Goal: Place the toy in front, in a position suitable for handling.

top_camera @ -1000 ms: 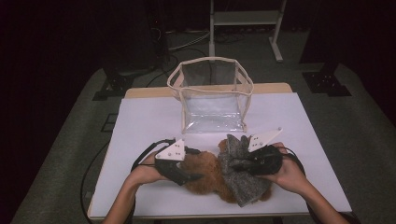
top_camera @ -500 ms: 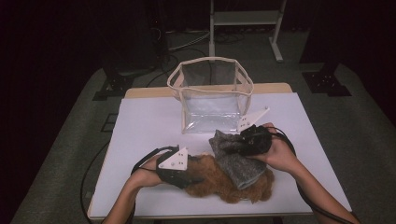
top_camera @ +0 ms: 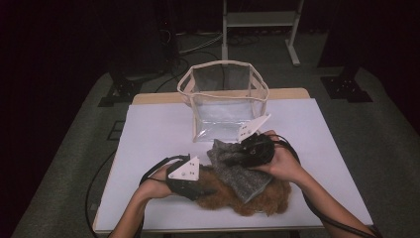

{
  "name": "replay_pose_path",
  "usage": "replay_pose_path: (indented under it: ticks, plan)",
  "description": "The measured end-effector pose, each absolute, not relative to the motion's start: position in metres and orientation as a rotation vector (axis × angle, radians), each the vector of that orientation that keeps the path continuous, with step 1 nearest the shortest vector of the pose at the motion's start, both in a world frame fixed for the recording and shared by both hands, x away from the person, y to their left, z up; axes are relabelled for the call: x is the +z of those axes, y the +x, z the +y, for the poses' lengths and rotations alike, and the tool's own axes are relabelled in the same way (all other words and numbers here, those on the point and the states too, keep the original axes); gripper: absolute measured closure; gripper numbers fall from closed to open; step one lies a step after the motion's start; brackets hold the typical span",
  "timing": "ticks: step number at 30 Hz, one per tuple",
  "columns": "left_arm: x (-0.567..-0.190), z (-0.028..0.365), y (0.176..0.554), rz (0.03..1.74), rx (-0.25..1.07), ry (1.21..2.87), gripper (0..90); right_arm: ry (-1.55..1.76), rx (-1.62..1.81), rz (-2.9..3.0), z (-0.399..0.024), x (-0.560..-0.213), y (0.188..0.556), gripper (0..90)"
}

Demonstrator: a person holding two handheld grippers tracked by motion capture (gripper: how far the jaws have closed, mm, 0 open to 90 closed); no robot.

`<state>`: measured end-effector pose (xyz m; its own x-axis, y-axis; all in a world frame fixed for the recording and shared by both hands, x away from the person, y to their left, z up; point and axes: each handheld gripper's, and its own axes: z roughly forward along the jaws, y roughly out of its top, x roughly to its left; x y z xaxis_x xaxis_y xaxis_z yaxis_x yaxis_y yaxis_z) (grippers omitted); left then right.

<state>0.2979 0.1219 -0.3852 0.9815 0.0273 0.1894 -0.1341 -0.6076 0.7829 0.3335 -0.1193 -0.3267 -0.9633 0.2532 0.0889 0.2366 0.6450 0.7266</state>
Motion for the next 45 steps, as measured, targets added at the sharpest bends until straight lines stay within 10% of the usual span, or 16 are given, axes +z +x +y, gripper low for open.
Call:
replay_pose_path:
  ticks: [23, 45]
  plan:
    - [-0.386, 0.124, 0.3, -0.046, 0.209, 2.205, 39.5, 0.888, 1.221, 2.686, -0.257, -0.357, 0.34, 78.8]
    - [-0.386, 0.124, 0.303, -0.016, 0.214, 2.199, 38.0, 0.861, 1.229, 2.717, -0.238, -0.354, 0.353, 78.8]
